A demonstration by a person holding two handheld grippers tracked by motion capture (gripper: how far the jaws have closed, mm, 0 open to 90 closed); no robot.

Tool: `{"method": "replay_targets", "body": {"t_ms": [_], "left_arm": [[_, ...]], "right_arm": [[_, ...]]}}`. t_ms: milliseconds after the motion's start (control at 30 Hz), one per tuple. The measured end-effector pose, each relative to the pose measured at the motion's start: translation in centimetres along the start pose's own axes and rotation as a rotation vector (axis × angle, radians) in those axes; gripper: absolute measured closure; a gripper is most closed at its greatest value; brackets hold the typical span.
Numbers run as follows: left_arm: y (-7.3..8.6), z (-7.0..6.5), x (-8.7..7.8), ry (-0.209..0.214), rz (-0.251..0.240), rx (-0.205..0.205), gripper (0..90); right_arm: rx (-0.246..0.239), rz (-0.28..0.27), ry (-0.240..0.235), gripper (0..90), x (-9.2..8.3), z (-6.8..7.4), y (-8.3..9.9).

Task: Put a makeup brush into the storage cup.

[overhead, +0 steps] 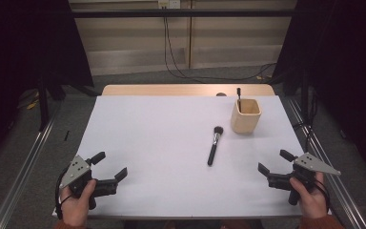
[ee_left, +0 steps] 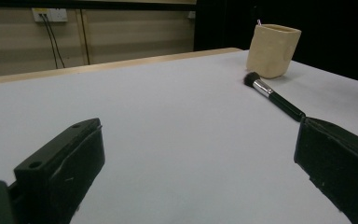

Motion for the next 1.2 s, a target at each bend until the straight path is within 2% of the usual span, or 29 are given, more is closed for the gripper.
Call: {"method": "replay_targets", "body": {"t_ms": [167,333,467,600,800,967,1200], "left_arm": [[0.1,0.2,0.2,-0.002,-0.001,-0.004,1.8],[0.1,0.3,0.1,-0.006,0.001,-0.002,1.8],[0.1,0.4,0.3,-0.013,0.013,-0.005,1.8],[0.0,0.2,0.3,-0.009,0.008,0.0,1.8],[0.0,0.3,0.3,-0.011,0.01,-0.002,1.8],[0.0,0.3,0.3,-0.012,0.009,-0.002,1.8],[0.0,0.2,0.3,-0.015,0.011,0.0,1.8]], "right_arm": [[0.016,-0.001,0.004,0.4,0.5,-0.1,-0.2],[0.009,-0.009,0.002,0.6,0.6,0.0,-0.4],[0.028,-0.009,-0.005,0.7,0.7,0.1,-0.6],[0.01,-0.012,-0.007,0.6,0.8,0.1,-0.7],[-0.018,-0.031,-0.04,0.2,1.0,0.5,-1.2],[-0.004,-0.052,-0.052,0.3,1.7,0.7,-1.9],[-0.021,-0.056,-0.07,0.5,2.9,0.8,-2.7]]}}
Point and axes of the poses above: each handheld gripper's, and its own axes: x roughly forward along the jaws, y roughly out of its underside, z roughly to its left, the point moved 3 cm from there along x, roughly forward along the jaws, and after that the axes turned 2 degrees about -y, right-handed, at the moved point
